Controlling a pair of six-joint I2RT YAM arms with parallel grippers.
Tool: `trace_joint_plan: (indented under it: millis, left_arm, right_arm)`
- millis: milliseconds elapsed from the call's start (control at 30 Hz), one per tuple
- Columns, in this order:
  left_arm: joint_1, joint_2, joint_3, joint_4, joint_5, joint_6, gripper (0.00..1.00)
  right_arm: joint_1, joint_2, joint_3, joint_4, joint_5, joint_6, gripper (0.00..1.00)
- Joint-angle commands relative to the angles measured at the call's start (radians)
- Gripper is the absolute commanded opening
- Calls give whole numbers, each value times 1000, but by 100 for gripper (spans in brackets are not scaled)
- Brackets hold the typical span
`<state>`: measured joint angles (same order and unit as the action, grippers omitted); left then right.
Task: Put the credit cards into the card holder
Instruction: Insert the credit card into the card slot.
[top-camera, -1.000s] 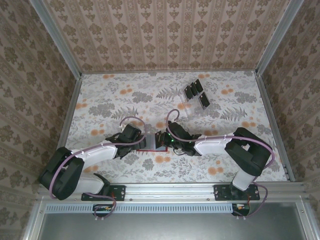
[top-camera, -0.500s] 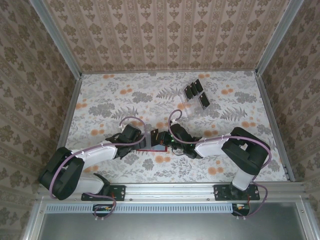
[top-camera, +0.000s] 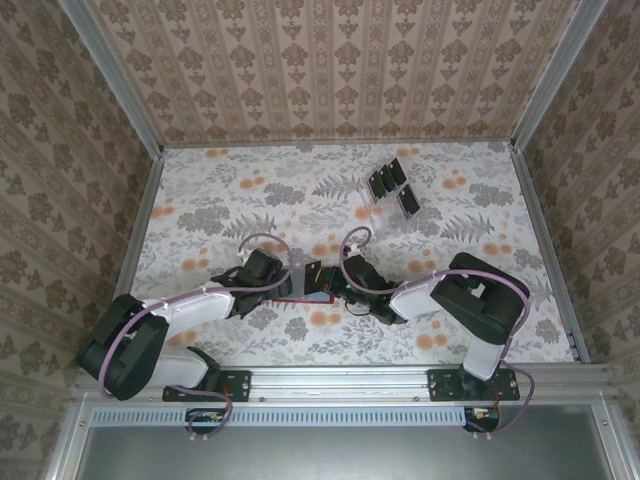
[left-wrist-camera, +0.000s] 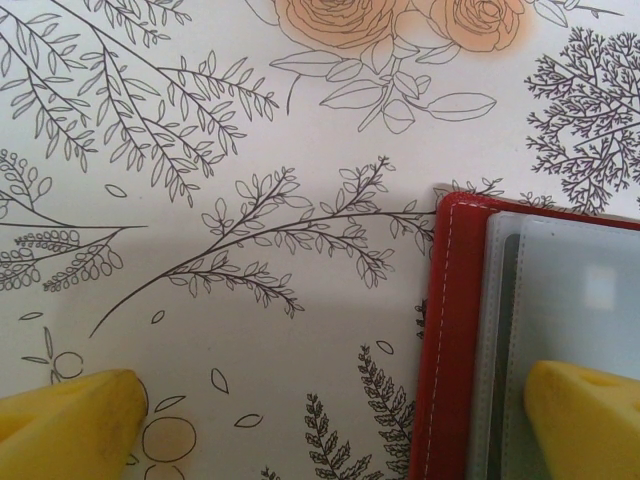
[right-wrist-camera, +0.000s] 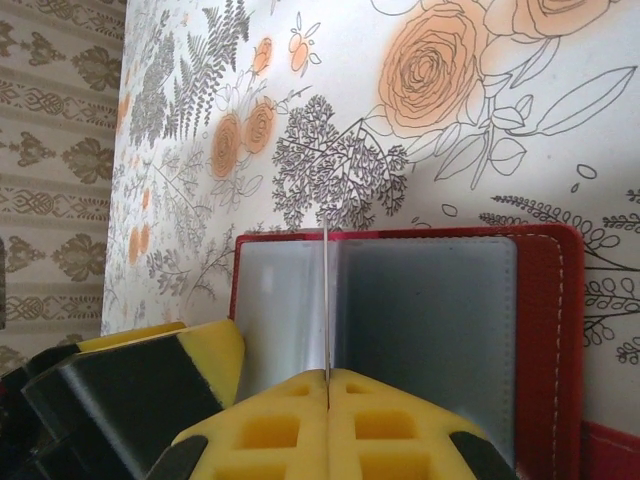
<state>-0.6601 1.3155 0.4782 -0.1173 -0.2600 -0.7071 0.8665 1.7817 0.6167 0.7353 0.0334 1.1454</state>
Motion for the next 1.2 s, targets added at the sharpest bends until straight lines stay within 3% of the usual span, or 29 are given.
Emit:
trace_joint_plan:
  millis: [0,1167]
  left_arm:
    - [10,31,-44,-68,10,-19,100]
    - [9,32,-47,-67,12,-23,100]
  right_arm:
    - [10,30,-11,84,24,38,0]
    - [32,102,-65,240,13,123,0]
